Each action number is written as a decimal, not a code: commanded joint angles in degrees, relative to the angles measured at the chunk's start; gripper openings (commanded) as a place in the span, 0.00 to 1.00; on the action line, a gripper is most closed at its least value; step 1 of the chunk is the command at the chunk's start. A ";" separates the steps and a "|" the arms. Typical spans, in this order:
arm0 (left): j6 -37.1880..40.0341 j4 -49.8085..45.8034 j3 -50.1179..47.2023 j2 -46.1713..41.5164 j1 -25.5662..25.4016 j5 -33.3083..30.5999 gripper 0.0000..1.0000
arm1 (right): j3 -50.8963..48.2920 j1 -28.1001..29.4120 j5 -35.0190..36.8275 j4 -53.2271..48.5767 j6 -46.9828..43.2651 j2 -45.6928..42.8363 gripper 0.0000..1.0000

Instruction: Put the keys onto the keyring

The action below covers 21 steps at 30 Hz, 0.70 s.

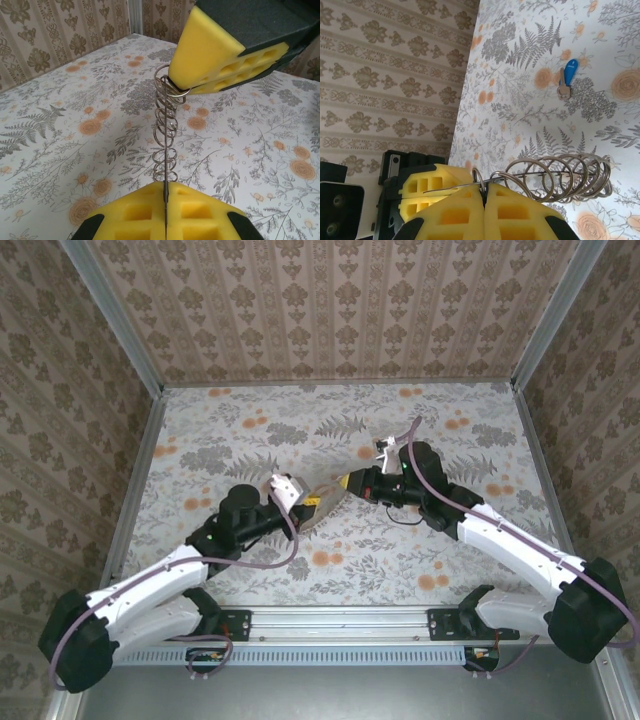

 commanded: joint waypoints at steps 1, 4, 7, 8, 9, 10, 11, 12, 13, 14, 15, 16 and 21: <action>3.98 -5.95 1.69 -3.82 2.37 -3.77 0.00 | 5.26 -0.54 -1.58 -10.25 -6.07 1.50 0.00; 7.12 -10.79 2.76 -5.90 4.14 -3.62 0.00 | 10.08 -0.38 -4.99 -17.02 -9.99 3.48 0.00; 8.74 -13.67 3.05 -6.39 5.16 -2.90 0.00 | 12.18 -0.42 -8.74 -18.43 -10.43 4.20 0.00; 8.74 -13.99 3.07 -6.31 5.24 -2.52 0.00 | 13.10 -0.38 -10.19 -19.15 -10.79 5.03 0.00; 8.76 -14.07 2.85 -6.18 5.26 -1.96 0.00 | 13.82 -0.32 -11.41 -19.47 -11.13 5.67 0.00; 8.76 -13.72 2.57 -5.97 5.21 -1.02 0.00 | 14.29 -0.32 -12.57 -19.46 -11.81 6.28 0.00; 8.53 -13.21 2.23 -5.76 5.28 -0.36 0.01 | 14.68 -0.19 -13.07 -19.73 -13.30 6.78 0.00; 8.10 -12.71 1.87 -5.59 5.22 -0.05 0.05 | 14.99 -0.05 -13.09 -20.10 -15.06 7.26 0.00; 7.28 -11.92 1.39 -5.34 5.19 0.09 0.09 | 15.27 0.03 -12.86 -20.53 -17.01 7.80 0.00; 6.52 -11.12 0.94 -5.25 5.20 0.32 0.12 | 15.19 0.11 -12.49 -20.20 -18.85 8.29 0.00; 5.96 -10.44 0.65 -5.27 5.26 0.71 0.15 | 14.91 0.11 -12.16 -19.63 -19.94 8.66 0.00; 5.56 -9.78 0.37 -5.32 5.27 1.33 0.22 | 14.64 0.06 -12.00 -18.59 -21.04 9.03 0.00; 5.90 -11.08 0.36 -6.61 5.27 5.40 0.45 | 14.09 0.05 -11.63 -15.70 -30.11 10.10 0.00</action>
